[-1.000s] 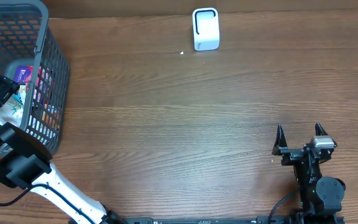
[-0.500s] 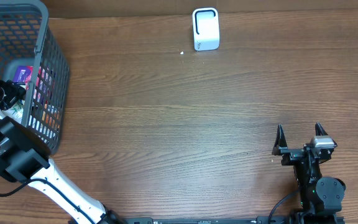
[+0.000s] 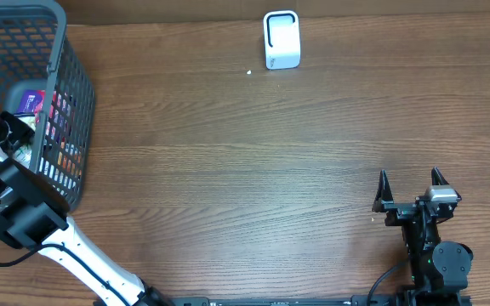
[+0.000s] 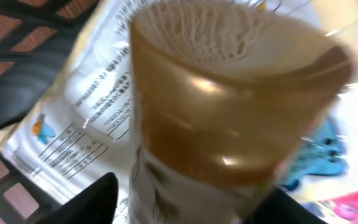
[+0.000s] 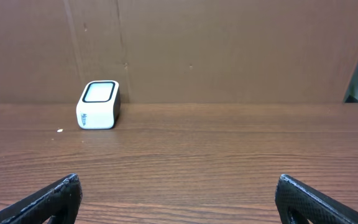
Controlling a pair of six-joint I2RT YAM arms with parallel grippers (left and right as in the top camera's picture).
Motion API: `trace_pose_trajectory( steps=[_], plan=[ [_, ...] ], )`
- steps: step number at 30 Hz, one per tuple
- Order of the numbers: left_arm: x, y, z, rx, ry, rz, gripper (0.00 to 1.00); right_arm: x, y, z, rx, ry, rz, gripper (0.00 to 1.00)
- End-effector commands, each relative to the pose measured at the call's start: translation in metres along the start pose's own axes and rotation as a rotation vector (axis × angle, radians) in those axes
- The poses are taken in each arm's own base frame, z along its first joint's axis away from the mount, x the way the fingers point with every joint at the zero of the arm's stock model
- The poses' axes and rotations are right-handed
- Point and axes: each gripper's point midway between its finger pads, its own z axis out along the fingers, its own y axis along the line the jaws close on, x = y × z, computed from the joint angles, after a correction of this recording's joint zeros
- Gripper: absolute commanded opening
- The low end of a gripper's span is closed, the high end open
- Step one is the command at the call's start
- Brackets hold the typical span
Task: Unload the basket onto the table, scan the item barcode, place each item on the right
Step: 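Reach into the basket and grasp the white-and-gold tube with the left gripper, then carry the tube to the table center and release it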
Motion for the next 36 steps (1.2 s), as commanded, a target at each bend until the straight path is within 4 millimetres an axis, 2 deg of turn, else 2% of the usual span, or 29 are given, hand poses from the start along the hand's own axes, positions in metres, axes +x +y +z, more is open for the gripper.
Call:
trace_pose_trajectory(
  steps=[1,3,7,9,12,15,17,21,25,28,29,31,32,36],
  plan=[
    [0.012,-0.002,0.019,-0.013,0.045,0.015,0.64,0.001,0.0,0.0,0.002,-0.006,-0.004,1.0],
    [0.013,-0.002,0.021,-0.014,0.048,0.019,0.62,0.001,0.0,0.0,0.002,-0.006,-0.004,1.0],
    [0.012,-0.002,0.021,-0.014,0.045,0.017,0.37,0.001,0.0,0.0,0.002,-0.006,-0.004,1.0],
    [0.013,-0.002,0.021,-0.014,0.046,0.017,0.29,0.001,0.0,0.0,0.002,-0.006,-0.004,1.0],
    [0.01,-0.002,0.017,-0.01,0.036,0.015,0.22,0.001,0.0,0.0,0.002,-0.006,-0.004,1.0],
    [0.003,-0.003,0.005,-0.002,0.013,0.012,0.08,0.001,0.0,0.0,0.002,-0.006,-0.004,1.0],
    [-0.002,-0.003,-0.006,0.004,-0.003,0.009,0.04,0.001,0.0,0.0,0.002,-0.006,-0.004,1.0],
    [-0.012,-0.004,-0.033,0.021,-0.046,0.003,0.04,0.001,0.0,0.0,0.002,-0.006,-0.004,1.0],
    [-0.021,-0.008,-0.064,0.069,-0.099,-0.007,0.04,0.001,0.0,0.0,0.002,-0.006,-0.004,1.0],
    [-0.027,-0.018,-0.093,0.153,-0.14,-0.009,0.04,0.001,0.0,0.0,0.002,-0.006,-0.004,1.0],
    [-0.029,-0.028,-0.112,0.23,-0.162,-0.004,0.04,0.001,0.0,0.0,0.002,-0.006,-0.004,1.0],
    [-0.029,-0.042,-0.135,0.335,-0.185,0.005,0.04,0.001,0.0,0.0,0.002,-0.006,-0.004,1.0],
    [-0.029,-0.056,-0.163,0.453,-0.217,0.023,0.04,0.001,0.0,0.0,0.002,-0.006,-0.004,1.0],
    [-0.027,-0.074,-0.226,0.654,-0.307,0.03,0.04,0.001,0.0,0.0,0.002,-0.006,-0.004,1.0]
  ],
)
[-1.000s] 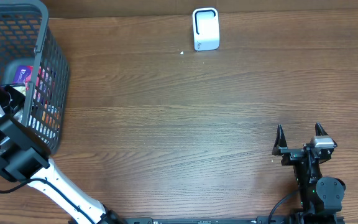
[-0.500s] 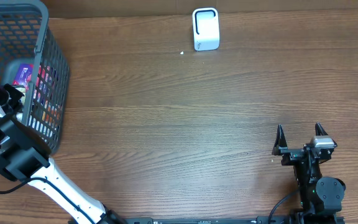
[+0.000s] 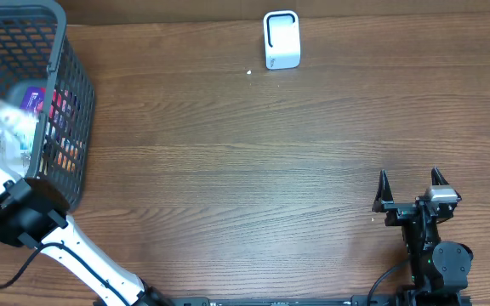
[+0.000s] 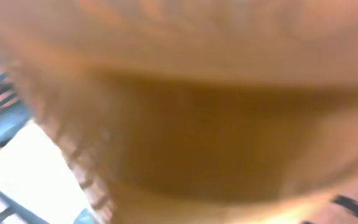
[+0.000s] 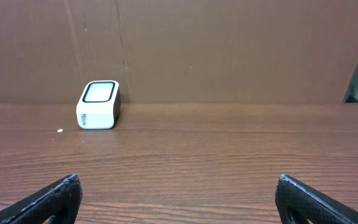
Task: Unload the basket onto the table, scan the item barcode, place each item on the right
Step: 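Carry the tube to the table center and release it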
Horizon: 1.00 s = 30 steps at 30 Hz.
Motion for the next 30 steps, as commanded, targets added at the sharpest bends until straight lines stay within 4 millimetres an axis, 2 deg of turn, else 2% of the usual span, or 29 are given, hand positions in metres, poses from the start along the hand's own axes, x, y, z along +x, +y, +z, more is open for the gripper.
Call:
trace_pose_trajectory(
  steps=[1,6,10,13,16,18,20,23,26,30],
  plan=[
    [-0.011,-0.064,-0.07,0.315,-0.112,0.01,0.04,0.001,0.0,0.0,0.002,-0.005,-0.004,1.0],
    [-0.015,-0.102,-0.155,0.535,-0.265,0.041,0.04,0.001,0.0,0.0,0.002,-0.005,-0.004,1.0],
    [-0.007,-0.117,-0.209,0.613,-0.356,0.083,0.04,0.001,0.0,0.0,0.002,-0.005,-0.004,1.0],
    [0.009,-0.128,-0.241,0.649,-0.393,0.118,0.04,0.001,0.0,0.0,0.002,-0.005,-0.004,1.0],
    [0.039,-0.148,-0.262,0.708,-0.36,0.172,0.04,0.001,0.0,0.0,0.002,-0.005,-0.004,1.0],
    [0.064,-0.164,-0.265,0.742,-0.294,0.205,0.04,0.001,0.0,0.0,0.002,-0.005,-0.004,1.0],
    [0.094,-0.182,-0.259,0.757,-0.205,0.24,0.04,0.001,0.0,0.0,0.002,-0.005,-0.004,1.0],
    [0.159,-0.223,-0.241,0.779,-0.014,0.366,0.04,0.001,0.0,0.0,0.002,-0.005,-0.004,1.0],
    [0.219,-0.264,-0.234,0.84,0.104,0.554,0.04,0.001,0.0,0.0,0.002,-0.005,-0.004,1.0],
    [0.273,-0.294,-0.206,0.764,0.186,0.662,0.04,0.001,0.0,0.0,0.002,-0.005,-0.004,1.0]
  ],
)
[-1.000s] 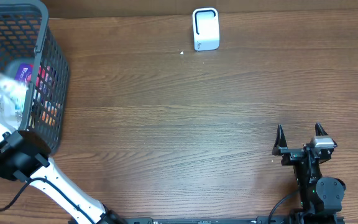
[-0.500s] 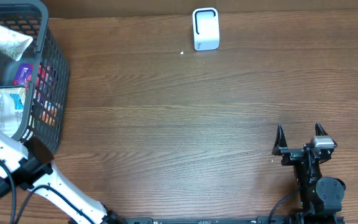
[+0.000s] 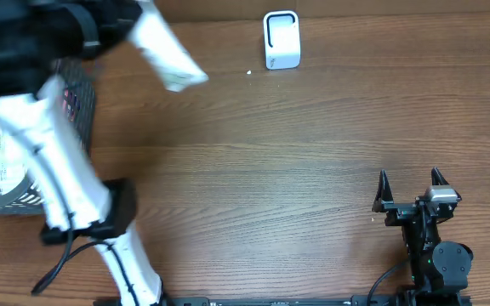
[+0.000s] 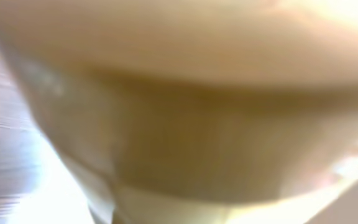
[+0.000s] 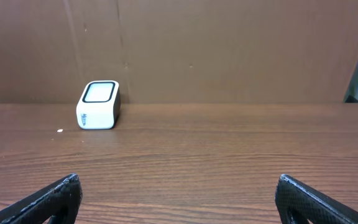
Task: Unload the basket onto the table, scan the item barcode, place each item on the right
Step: 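Carry the tube to the table center and release it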
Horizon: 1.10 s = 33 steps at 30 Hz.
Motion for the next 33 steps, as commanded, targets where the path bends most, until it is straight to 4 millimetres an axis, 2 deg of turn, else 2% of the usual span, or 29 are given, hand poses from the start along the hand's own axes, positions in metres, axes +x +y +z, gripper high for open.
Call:
trace_pose_trajectory(
  steps=[1,4,10,15,20,22,25,27,33],
  plan=[
    [0.033,-0.017,0.053,-0.052,0.12,0.111,0.04,0.001,0.0,0.0,0.001,-0.006,-0.005,1.0],
    [0.064,-0.015,0.094,-0.165,0.216,0.164,0.04,0.001,0.0,0.0,0.001,-0.006,-0.005,1.0],
    [0.138,0.015,0.159,-0.418,0.443,0.257,0.04,0.001,0.0,0.0,0.001,-0.006,-0.005,1.0],
    [0.203,0.045,0.198,-0.537,0.657,0.281,0.04,0.001,0.0,0.0,0.001,-0.006,-0.005,1.0],
    [0.251,0.078,0.224,-0.619,0.817,0.28,0.04,0.001,0.0,0.0,0.002,-0.006,-0.005,1.0],
    [0.265,0.089,0.231,-0.645,0.865,0.279,0.05,0.001,0.0,0.0,0.001,-0.006,-0.005,1.0],
    [0.28,0.1,0.24,-0.67,0.919,0.272,0.15,0.001,0.0,0.0,0.001,-0.006,-0.005,1.0],
    [0.286,0.107,0.242,-0.688,0.946,0.265,0.18,0.001,0.0,0.0,0.001,-0.006,-0.005,1.0],
    [0.286,0.11,0.24,-0.685,0.967,0.282,0.28,0.001,0.0,0.0,0.001,-0.006,-0.005,1.0]
  ],
)
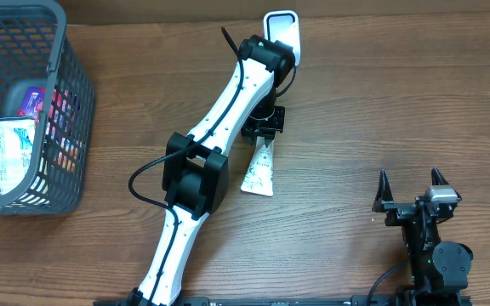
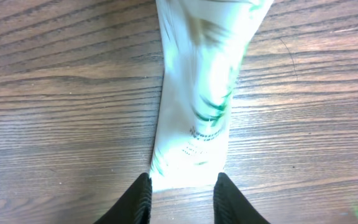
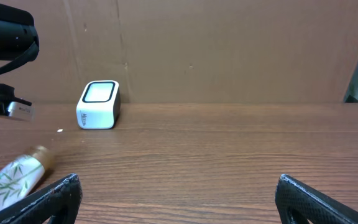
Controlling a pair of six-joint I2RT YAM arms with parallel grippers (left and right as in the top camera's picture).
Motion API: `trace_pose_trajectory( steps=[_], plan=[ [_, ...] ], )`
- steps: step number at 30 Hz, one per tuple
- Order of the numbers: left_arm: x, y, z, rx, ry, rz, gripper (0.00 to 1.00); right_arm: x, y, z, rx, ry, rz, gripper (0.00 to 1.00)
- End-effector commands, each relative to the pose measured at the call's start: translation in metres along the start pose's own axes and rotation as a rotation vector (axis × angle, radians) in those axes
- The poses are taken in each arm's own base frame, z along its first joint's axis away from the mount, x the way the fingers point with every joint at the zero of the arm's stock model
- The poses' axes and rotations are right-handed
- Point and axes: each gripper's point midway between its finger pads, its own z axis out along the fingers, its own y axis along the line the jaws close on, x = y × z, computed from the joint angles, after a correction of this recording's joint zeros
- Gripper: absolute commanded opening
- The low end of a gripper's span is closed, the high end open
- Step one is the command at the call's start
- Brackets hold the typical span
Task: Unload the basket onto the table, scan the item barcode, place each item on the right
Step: 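Carry the tube to the table center and release it, then move the left gripper back into the grey basket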
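Observation:
A white tube (image 1: 258, 170) with green leaf print and a brown cap lies flat on the wooden table, cap end toward the white barcode scanner (image 1: 281, 38) at the back edge. In the left wrist view the tube (image 2: 197, 99) stretches away from my fingers, its flat end level with them. My left gripper (image 1: 262, 123) hangs above it, open (image 2: 182, 180), holding nothing. The right wrist view shows the tube (image 3: 11, 177) at far left and the scanner (image 3: 98, 104) beyond it. My right gripper (image 1: 409, 180) rests open at the front right (image 3: 178, 180).
A grey wire basket (image 1: 66, 51) stands at the left edge, holding a white packet (image 1: 7, 157), a purple item (image 1: 31, 100) and other goods. A brown wall (image 3: 229, 50) rises behind the table. My left arm (image 1: 219, 127) spans the table's middle.
The left gripper held the tube in the air between the basket and the scanner. Now the tube lies on the table in front of the scanner and the gripper is open above it.
My left gripper was down in the basket, close on the brown-capped tube. Then the tube was up at the basket's rim, filling the wrist view. Then it was held over the table left of the scanner. Now it lies let go on the table. The right arm stayed still.

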Motion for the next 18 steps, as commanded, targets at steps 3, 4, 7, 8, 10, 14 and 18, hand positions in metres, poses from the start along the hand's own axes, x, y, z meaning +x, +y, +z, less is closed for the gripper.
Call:
trace_pose_trajectory(
  steps=[3,4,7,8,10,14,18],
  plan=[
    [-0.003,0.004,-0.007,0.007,-0.018,0.073,0.29,0.001,0.0,0.0,0.002,-0.006,-0.004,1.0],
    [-0.003,0.003,-0.011,0.028,-0.022,0.081,0.29,0.001,0.0,0.0,0.003,-0.006,-0.004,1.0],
    [-0.004,0.003,-0.035,0.117,-0.065,0.094,0.3,0.001,0.0,0.0,0.002,-0.006,-0.004,1.0],
    [-0.006,0.004,-0.045,0.139,-0.092,0.092,0.3,0.001,0.0,0.0,0.003,-0.006,-0.004,1.0],
    [-0.011,0.013,-0.071,0.174,-0.166,0.076,0.31,0.001,0.0,0.0,0.002,-0.006,-0.004,1.0],
    [-0.015,0.048,-0.148,0.232,-0.389,0.025,0.39,0.001,0.0,0.0,0.002,-0.006,-0.004,1.0],
    [-0.004,0.1,-0.214,0.24,-0.591,-0.055,0.54,0.001,0.0,0.0,0.002,-0.006,-0.004,1.0]
  ],
)
